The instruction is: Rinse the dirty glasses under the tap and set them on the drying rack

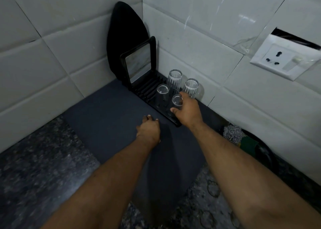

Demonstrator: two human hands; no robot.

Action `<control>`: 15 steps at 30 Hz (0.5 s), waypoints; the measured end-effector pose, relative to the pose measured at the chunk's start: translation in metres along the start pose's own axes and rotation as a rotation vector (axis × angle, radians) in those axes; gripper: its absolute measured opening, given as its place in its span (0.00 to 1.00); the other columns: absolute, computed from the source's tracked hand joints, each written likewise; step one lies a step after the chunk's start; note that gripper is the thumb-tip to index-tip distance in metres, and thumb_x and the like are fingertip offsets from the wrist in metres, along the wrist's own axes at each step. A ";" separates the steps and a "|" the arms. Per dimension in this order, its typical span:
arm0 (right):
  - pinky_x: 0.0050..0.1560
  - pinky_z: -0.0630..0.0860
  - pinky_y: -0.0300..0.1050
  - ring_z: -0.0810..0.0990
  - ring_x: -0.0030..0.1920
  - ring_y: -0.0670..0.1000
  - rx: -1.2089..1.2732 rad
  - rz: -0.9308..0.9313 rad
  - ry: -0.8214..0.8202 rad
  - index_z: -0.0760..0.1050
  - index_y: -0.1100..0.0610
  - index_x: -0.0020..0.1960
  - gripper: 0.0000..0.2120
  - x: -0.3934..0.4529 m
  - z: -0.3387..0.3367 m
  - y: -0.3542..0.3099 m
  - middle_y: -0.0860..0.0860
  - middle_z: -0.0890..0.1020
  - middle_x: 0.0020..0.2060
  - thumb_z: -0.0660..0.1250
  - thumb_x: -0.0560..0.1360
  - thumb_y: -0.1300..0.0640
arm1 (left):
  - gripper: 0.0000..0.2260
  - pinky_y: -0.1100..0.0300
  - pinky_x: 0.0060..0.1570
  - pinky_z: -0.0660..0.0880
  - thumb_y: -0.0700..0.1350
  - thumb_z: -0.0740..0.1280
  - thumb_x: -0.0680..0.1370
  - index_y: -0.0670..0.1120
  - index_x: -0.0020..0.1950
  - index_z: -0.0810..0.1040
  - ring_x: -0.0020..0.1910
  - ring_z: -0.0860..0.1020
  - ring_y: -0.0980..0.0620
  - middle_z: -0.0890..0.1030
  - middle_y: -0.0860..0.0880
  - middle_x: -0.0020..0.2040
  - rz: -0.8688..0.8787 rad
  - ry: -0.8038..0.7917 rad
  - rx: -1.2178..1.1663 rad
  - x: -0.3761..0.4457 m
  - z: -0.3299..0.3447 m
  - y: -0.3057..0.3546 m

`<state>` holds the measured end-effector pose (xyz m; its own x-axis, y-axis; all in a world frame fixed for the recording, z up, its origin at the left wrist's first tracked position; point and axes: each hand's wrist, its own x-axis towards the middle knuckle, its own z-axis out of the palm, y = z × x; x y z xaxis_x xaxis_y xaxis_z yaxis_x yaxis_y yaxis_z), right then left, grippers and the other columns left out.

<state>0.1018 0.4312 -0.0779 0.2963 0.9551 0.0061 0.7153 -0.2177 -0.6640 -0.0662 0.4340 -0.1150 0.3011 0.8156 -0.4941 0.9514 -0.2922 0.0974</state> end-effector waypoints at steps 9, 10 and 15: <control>0.71 0.74 0.47 0.78 0.69 0.57 -0.056 0.022 -0.065 0.56 0.54 0.84 0.48 0.005 0.004 0.001 0.56 0.79 0.69 0.79 0.73 0.58 | 0.40 0.37 0.69 0.70 0.47 0.75 0.76 0.48 0.83 0.57 0.82 0.50 0.41 0.50 0.41 0.84 -0.018 -0.006 -0.001 0.002 0.000 0.002; 0.70 0.74 0.47 0.79 0.68 0.56 -0.048 0.018 -0.057 0.55 0.54 0.85 0.49 0.002 0.005 0.003 0.55 0.80 0.69 0.79 0.73 0.59 | 0.40 0.36 0.69 0.69 0.47 0.75 0.76 0.48 0.83 0.57 0.82 0.50 0.40 0.50 0.41 0.84 -0.017 -0.005 -0.004 0.002 0.000 0.002; 0.68 0.78 0.50 0.82 0.63 0.56 -0.002 0.017 0.020 0.54 0.50 0.85 0.48 -0.019 0.002 0.007 0.54 0.80 0.68 0.78 0.73 0.59 | 0.37 0.37 0.71 0.67 0.46 0.71 0.79 0.47 0.84 0.55 0.82 0.49 0.40 0.49 0.40 0.84 -0.012 0.008 -0.018 -0.003 0.003 0.001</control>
<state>0.1001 0.4121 -0.0842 0.3210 0.9470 0.0096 0.7112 -0.2343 -0.6628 -0.0658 0.4302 -0.1157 0.2901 0.8228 -0.4886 0.9559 -0.2736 0.1069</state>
